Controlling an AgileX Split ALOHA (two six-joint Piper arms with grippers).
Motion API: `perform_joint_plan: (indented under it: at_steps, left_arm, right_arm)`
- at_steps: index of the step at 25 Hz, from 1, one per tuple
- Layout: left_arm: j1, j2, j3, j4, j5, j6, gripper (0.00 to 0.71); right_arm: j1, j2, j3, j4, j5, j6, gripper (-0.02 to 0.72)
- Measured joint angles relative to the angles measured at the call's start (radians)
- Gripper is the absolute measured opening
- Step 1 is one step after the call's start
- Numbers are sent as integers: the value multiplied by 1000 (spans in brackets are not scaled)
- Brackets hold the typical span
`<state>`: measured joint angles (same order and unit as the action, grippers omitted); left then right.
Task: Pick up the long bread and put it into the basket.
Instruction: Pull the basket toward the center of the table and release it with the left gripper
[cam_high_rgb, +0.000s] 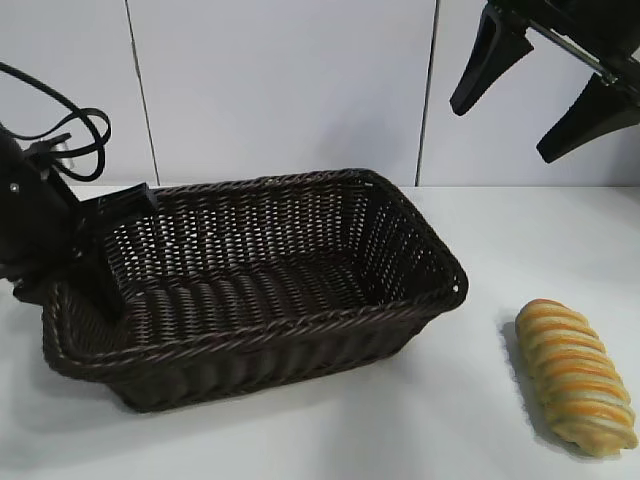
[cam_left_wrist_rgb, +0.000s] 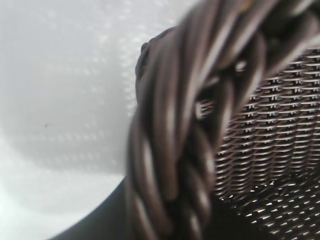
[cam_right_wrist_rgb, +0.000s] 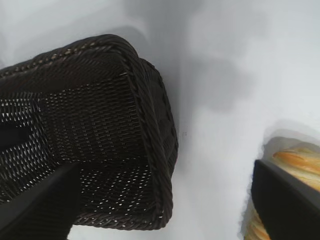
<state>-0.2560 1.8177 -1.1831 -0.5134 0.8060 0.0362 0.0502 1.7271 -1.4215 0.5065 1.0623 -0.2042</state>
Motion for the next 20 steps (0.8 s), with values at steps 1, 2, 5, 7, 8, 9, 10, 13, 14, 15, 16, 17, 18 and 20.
perform_joint_plan:
  at_steps: [1, 2, 5, 7, 8, 9, 10, 13, 14, 15, 16, 17, 18, 20]
  left_arm:
    - [0, 1, -30, 2, 20, 10, 101]
    - [0, 2, -58, 7, 40, 18, 101]
    - [0, 26, -135, 27, 83, 24, 101]
    - [0, 60, -174, 43, 104, 25, 101]
    - [0, 79, -190, 48, 110, 25, 101]
    - [0, 96, -201, 52, 112, 25, 101]
    - [0, 116, -207, 56, 112, 26, 101]
    - [0, 168, -217, 61, 111, 42, 101]
    - [0, 185, -217, 61, 111, 52, 101]
    - [0, 202, -218, 62, 111, 60, 101]
    - [0, 214, -219, 62, 110, 65, 101]
    - [0, 227, -219, 63, 110, 67, 101]
    - [0, 237, -220, 64, 108, 70, 101]
    - [0, 251, -220, 64, 107, 80, 101]
  right_arm:
    - [0, 0, 0, 0, 0, -1, 663]
    - [0, 0, 0, 0, 0, -1, 663]
    - [0, 0, 0, 0, 0, -1, 663]
    - [0, 0, 0, 0, 0, -1, 663]
    - [0, 0, 0, 0, 0, -1, 663]
    - [0, 0, 0, 0, 0, -2, 663]
    - [0, 0, 0, 0, -1, -2, 663]
    - [0, 0, 0, 0, -3, -2, 663]
    - [0, 0, 0, 0, -6, -2, 663]
    - [0, 0, 0, 0, -7, -2, 663]
    - [0, 0, 0, 0, -8, -2, 663]
    - [0, 0, 0, 0, -11, -2, 663]
    - [0, 0, 0, 0, -12, -2, 662]
    - [0, 0, 0, 0, -14, -2, 662]
